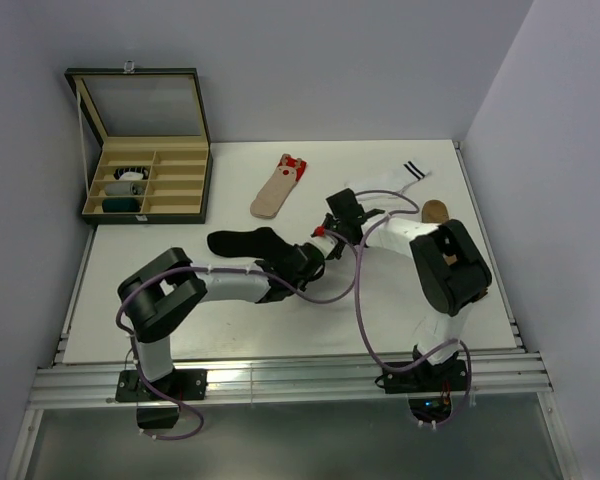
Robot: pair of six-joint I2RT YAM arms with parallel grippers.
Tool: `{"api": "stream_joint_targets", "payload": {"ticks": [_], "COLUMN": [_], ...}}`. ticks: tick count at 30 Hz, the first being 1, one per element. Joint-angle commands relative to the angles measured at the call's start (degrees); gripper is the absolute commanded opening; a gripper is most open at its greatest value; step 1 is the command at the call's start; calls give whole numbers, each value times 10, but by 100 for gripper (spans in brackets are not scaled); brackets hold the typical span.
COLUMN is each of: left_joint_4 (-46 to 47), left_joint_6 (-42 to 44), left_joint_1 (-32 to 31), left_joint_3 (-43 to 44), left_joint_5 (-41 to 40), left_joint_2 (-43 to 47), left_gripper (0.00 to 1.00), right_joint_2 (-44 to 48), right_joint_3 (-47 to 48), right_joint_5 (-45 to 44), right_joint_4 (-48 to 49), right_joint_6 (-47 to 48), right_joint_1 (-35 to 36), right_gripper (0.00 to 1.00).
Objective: Roll the socks
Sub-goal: Roll the sock at the center of the board.
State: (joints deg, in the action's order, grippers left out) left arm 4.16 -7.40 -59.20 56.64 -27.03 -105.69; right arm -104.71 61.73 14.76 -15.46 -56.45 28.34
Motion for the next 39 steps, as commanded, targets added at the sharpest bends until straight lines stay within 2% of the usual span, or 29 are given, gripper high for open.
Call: {"api": "stream_joint_targets", "payload": {"ticks": [1,2,9,12,16,23,27,39], "left_joint_4": [-55,-56,-65,-47,12,121,160,132], "left_joint_6": [-60,-68,-157,-218,-296,-420,-467,-464], "left_joint_1": [50,61,149,178,221,284,315,324], "left_joint_3": [0,0,1,-20,-57,-119,-131,-119], "left_joint_5": [117,158,312,381,460,572,607,610], "left_joint_2": [40,44,52,56,59,36,12,-16], "left_gripper": [0,0,0,0,0,1,1,1], "right_joint_2": [74,98,193,190,173,119,97,42], "right_joint_3": [-34,-45,-150,-158,-173,-175,-159,-107], "right_joint_5": [-40,-47,-91,-74,-54,-40,-38,-57], "right_joint_4": [81,104,210,227,272,297,290,250], "right_joint_6": [-19,-24,-52,-39,-30,-27,-18,-22], "right_joint_1": [-24,-27,-44,-42,-24,10,25,54], "right_gripper": [30,32,51,52,52,52,52,52]}}
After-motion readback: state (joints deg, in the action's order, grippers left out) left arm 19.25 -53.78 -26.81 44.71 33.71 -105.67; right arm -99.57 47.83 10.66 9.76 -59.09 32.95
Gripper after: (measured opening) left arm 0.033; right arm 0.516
